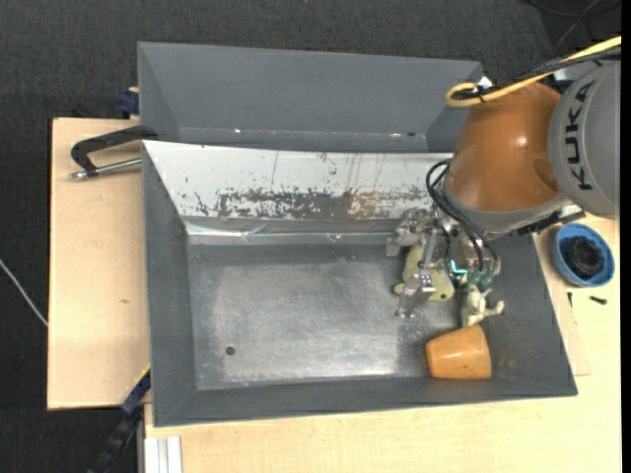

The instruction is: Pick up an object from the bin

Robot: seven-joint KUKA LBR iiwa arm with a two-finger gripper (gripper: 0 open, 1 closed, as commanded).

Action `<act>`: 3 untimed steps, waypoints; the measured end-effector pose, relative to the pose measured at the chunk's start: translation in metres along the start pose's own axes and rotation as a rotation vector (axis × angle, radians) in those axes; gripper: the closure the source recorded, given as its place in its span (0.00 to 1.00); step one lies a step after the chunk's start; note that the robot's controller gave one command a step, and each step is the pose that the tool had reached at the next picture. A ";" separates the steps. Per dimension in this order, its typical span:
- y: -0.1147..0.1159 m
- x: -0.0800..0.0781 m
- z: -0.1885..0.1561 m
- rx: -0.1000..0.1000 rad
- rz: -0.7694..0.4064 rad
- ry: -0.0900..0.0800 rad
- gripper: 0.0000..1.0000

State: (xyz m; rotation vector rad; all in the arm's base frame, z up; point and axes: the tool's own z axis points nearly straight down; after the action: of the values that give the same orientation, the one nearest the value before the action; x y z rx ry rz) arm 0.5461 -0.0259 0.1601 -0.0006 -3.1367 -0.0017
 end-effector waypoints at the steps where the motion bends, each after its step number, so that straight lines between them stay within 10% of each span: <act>1: -0.071 -0.003 0.035 0.002 0.131 -0.003 0.00; 2: -0.085 -0.036 0.086 0.002 -0.170 -0.016 0.00; 3: -0.085 -0.040 0.082 0.004 -0.169 -0.031 1.00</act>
Offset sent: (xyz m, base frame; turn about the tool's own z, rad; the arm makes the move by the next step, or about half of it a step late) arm 0.0032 -0.0682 -0.0341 0.1244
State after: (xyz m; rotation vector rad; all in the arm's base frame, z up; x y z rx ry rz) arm 0.5860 -0.1105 0.0778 0.2667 -3.1561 0.0044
